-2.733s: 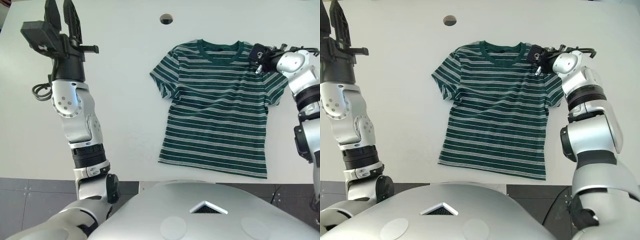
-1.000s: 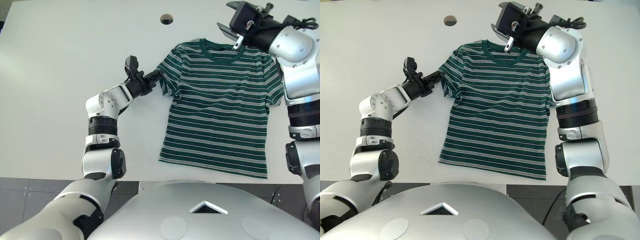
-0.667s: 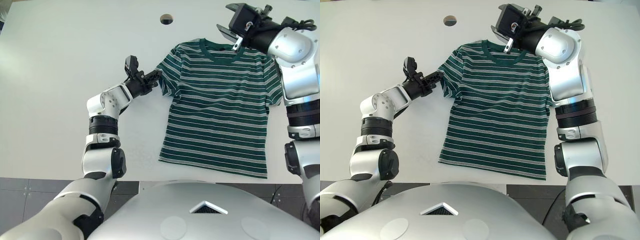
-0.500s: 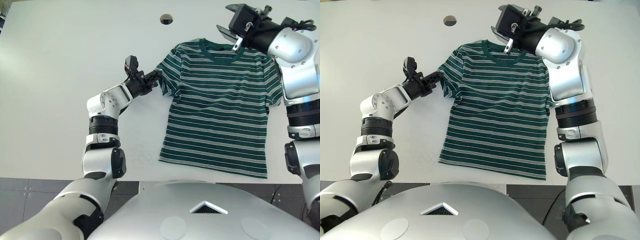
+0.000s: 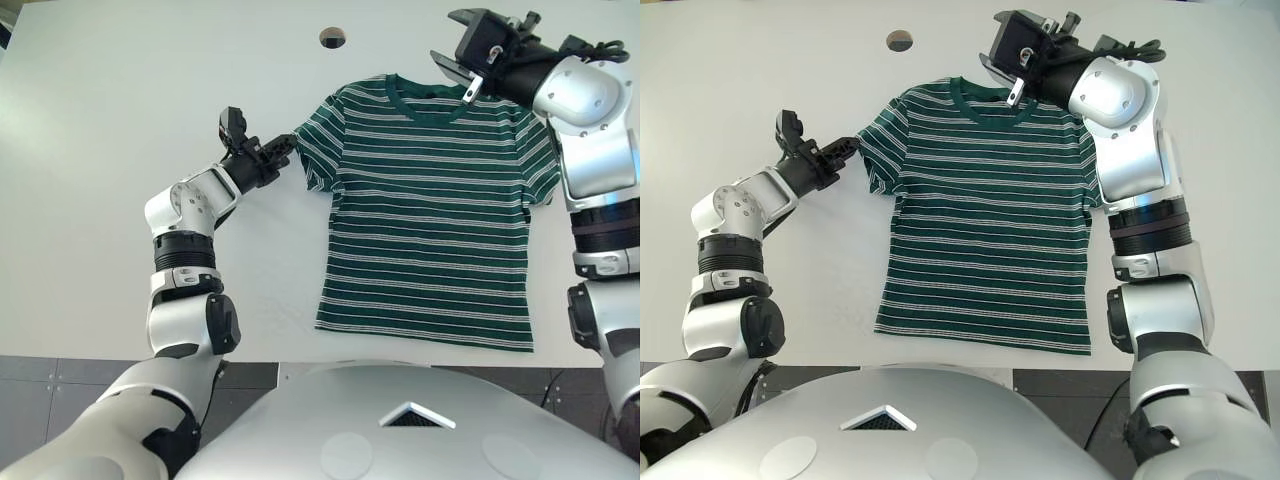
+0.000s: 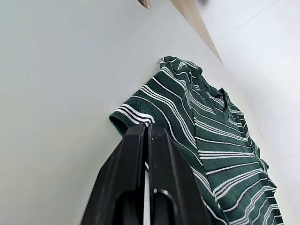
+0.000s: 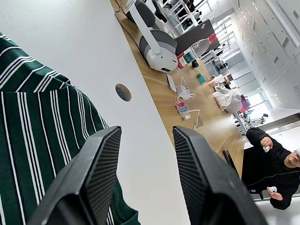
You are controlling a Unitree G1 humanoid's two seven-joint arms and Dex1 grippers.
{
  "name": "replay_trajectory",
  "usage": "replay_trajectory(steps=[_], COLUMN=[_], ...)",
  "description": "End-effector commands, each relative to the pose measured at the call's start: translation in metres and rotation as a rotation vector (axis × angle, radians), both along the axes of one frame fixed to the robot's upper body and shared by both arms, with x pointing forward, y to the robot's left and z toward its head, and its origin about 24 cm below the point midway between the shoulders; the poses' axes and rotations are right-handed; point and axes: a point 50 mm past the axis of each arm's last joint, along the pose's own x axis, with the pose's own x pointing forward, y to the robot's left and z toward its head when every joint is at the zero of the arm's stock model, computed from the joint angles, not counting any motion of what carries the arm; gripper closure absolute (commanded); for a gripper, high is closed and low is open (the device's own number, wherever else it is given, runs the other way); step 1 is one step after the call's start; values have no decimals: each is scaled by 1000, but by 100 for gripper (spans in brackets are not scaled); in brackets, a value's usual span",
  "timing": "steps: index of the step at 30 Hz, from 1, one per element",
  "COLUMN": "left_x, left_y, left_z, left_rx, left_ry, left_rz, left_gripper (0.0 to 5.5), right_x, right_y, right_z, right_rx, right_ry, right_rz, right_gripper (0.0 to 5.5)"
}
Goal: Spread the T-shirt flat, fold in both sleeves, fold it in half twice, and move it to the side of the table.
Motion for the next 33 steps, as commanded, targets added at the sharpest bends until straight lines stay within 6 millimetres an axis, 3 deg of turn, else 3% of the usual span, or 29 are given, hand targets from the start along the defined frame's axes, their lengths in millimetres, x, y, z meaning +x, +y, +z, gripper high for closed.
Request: replay_trajectory(steps=[1, 6, 14, 21, 33], left_x=[7, 12, 14, 13, 17], left_y=[16, 34, 40, 20, -26], left_z=[12, 23, 26, 29, 52], left_rx=[21, 30, 34, 31, 10], left_ry=[-28, -60, -68, -93, -161], left_rz=[39, 86, 105, 36, -88], left_gripper=[538, 538, 538, 538, 538], right_x=[0, 0, -1, -4, -5], right_y=[5, 7, 8, 11, 10], right_z=[-2, -2, -3, -3, -1], right_rx=[2, 8, 14, 28, 37], right_ry=[4, 4, 7, 13, 11], right_rz=[17, 22, 25, 40, 37], right_gripper=[345, 345, 345, 345, 345])
